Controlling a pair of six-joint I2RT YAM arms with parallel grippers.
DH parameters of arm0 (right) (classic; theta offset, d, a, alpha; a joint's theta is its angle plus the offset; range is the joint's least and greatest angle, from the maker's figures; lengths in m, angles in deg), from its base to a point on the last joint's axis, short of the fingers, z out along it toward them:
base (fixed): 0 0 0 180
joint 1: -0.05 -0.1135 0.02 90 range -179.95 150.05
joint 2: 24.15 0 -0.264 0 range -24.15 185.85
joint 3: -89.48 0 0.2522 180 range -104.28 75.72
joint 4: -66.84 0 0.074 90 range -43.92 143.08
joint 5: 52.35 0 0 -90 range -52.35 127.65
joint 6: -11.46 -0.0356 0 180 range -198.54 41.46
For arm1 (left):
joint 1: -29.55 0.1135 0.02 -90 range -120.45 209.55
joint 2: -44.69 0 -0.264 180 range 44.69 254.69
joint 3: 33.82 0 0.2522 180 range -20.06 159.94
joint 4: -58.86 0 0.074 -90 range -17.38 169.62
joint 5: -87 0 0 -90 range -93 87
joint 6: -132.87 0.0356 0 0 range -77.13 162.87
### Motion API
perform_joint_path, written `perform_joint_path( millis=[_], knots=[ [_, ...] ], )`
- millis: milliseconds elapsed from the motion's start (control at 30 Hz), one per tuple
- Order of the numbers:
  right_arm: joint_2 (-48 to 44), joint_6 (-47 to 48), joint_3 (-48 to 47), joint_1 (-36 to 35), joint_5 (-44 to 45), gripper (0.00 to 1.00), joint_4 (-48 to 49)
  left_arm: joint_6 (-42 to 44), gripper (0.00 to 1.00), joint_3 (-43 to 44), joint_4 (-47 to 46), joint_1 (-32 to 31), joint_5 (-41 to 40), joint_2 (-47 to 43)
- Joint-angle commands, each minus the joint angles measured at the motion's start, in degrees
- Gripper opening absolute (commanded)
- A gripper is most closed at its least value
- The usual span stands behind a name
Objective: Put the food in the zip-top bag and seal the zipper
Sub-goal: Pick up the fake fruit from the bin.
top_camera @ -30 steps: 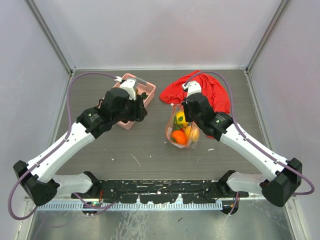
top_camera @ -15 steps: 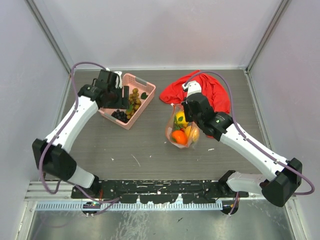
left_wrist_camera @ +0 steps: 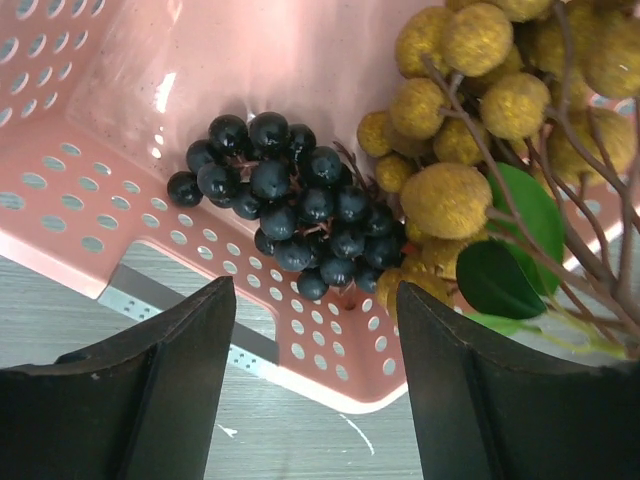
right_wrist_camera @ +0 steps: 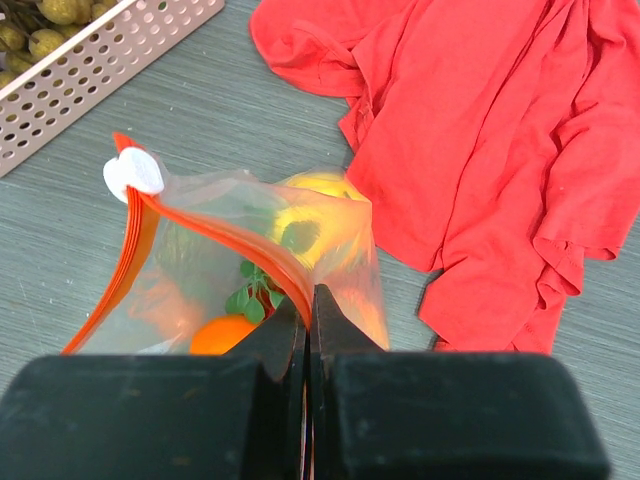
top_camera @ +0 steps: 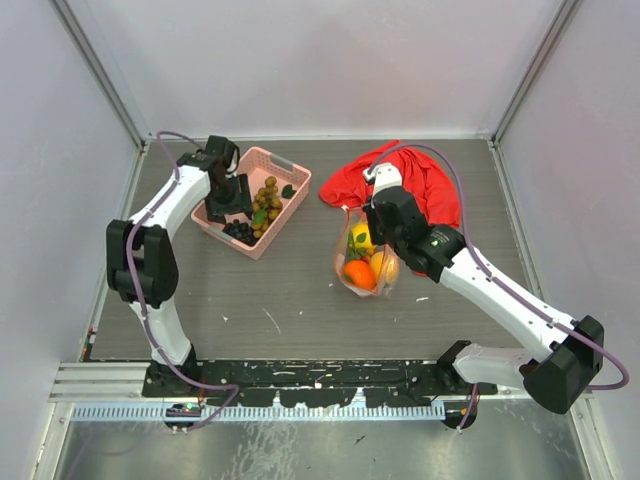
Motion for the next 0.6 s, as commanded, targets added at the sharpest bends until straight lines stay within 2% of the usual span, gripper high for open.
perform_joint_path(
  millis=[0, 133, 300, 367, 567],
  knots=[
    [-1.48, 0.55, 0.05, 0.26, -0.38, 0.02, 2.66, -10.17, 0.67, 1.97, -0.66, 0.14, -4.5, 1.21],
    [-1.3, 0.62, 0.32, 0.29, -0.55, 0.02, 2.83, -17.21, 0.69, 2.01, 0.72, 0.1, -9.73, 3.12],
    [-1.14, 0.57, 0.77, 0.26, -1.04, 0.02, 3.45, -23.51, 0.61, 8.87, 9.68, 0.15, -13.75, 10.45],
    [-1.04, 0.48, 0.85, 0.3, -1.23, 0.02, 3.57, -25.68, 0.61, 10.73, 11.83, 0.2, -13.92, 12.93],
    [-1.46, 0.42, 1.43, 0.29, -1.31, 0.02, 3.58, -29.44, 0.66, 7.49, 8.93, 0.14, -13.79, 13.05]
  ],
)
